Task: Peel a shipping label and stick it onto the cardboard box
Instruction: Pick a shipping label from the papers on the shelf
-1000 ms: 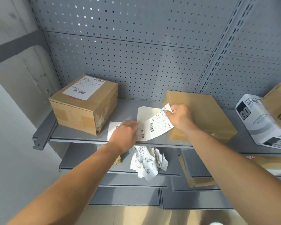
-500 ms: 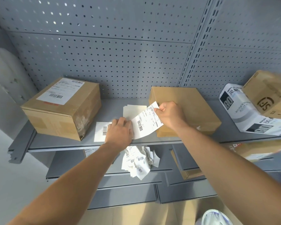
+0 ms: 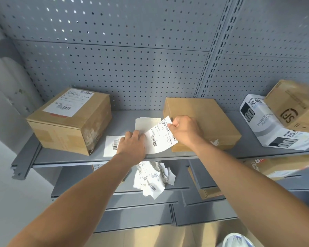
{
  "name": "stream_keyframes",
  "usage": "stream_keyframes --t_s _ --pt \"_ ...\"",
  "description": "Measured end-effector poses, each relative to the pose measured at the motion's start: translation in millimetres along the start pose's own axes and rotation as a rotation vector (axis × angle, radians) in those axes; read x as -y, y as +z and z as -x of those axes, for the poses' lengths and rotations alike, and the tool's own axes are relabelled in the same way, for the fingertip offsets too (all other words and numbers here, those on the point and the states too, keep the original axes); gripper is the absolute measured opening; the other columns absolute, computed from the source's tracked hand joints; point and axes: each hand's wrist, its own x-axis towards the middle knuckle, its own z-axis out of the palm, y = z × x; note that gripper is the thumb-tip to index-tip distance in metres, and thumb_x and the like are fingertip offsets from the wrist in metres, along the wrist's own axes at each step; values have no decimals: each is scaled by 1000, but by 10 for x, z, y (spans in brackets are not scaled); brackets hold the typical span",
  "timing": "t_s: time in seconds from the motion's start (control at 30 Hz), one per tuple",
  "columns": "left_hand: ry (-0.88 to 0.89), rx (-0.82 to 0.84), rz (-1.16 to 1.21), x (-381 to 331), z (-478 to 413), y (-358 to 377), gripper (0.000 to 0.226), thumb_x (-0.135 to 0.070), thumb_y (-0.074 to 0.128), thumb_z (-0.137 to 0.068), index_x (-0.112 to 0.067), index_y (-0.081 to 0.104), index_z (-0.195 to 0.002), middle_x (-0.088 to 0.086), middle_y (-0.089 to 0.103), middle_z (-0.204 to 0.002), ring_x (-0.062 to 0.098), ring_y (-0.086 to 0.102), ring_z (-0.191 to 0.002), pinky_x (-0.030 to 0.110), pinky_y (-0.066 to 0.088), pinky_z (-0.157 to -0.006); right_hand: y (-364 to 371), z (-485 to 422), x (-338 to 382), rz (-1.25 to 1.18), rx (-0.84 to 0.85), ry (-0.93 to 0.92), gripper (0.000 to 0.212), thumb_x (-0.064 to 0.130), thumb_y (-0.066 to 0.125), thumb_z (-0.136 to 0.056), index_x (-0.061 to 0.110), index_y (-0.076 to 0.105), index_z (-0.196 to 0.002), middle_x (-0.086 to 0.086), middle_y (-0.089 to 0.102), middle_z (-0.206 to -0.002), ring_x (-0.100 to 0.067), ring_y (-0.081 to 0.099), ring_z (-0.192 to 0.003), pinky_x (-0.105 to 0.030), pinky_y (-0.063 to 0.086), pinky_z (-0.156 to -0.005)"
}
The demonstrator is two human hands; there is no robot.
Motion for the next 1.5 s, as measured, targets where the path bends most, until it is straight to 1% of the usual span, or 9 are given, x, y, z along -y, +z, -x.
stream_keyframes --t_s 0.17,0.27,0.5,0.8,0.97,1.13,1.27,1.4,1.5 --pt "-15 22 0 -43 -13 -47 39 -33 34 -104 -15 44 -138 8 43 -140 33 45 -123 47 44 -101 17 14 4 0 12 -1 23 26 68 -95 8 73 -81 -2 73 -81 -22 67 -81 -23 41 -61" --pt "-24 29 10 -54 -10 -55 39 -32 35 -103 -15 44 -137 8 43 -139 33 44 -123 46 43 -99 17 30 -1 5 13 -5 22 26 68 -95 9 73 -81 -1 72 -79 -22 66 -80 -24 42 -63" --pt "-36 22 18 -63 -11 -52 36 -28 37 -102 -14 47 -133 8 43 -135 33 45 -119 45 44 -95 32 71 -15 -14 -11 -37 22 26 70 -92 12 72 -76 1 74 -74 -23 70 -76 -33 57 -67" --pt "-31 -11 23 -53 -1 1 40 -33 33 -105 -15 49 -137 8 45 -136 33 45 -120 47 44 -97 -60 179 -39 -9 -34 -96 23 28 73 -92 18 69 -72 1 74 -70 -19 70 -69 -18 44 -56" --pt "-27 -7 14 -42 -14 15 43 -31 38 -100 -14 49 -139 6 44 -135 31 43 -120 45 43 -98 -102 238 -12 -24 -51 -120 22 29 72 -93 17 70 -75 3 74 -68 -18 71 -69 -29 54 -63" --pt "-13 -25 7 -17 -6 38 46 -30 36 -101 -14 43 -144 8 44 -138 32 44 -122 46 45 -99 -194 309 19 -13 -75 -136 20 28 70 -95 15 71 -79 2 76 -74 -13 72 -69 -29 56 -58" --pt "3 -45 -6 -12 2 53 46 -30 40 -101 -12 42 -143 10 45 -138 33 45 -121 46 45 -97 -282 334 1 -11 -96 -145 20 31 70 -94 18 70 -79 5 76 -73 -13 71 -70 -31 55 -61" --pt "-23 -45 131 36 7 -13 43 -35 47 -101 -10 55 -135 13 50 -138 35 46 -125 46 46 -100 -484 319 -32 33 -102 -147 31 36 69 -93 30 58 -65 14 65 -62 -11 66 -66 -36 56 -63" --pt "-59 -67 288 113 0 -112 35 -33 60 -98 -9 68 -122 13 56 -132 35 55 -120 41 49 -97 -711 299 -32 36 -87 -177 26 37 69 -92 29 63 -69 13 68 -62 -10 66 -65 -40 58 -67"
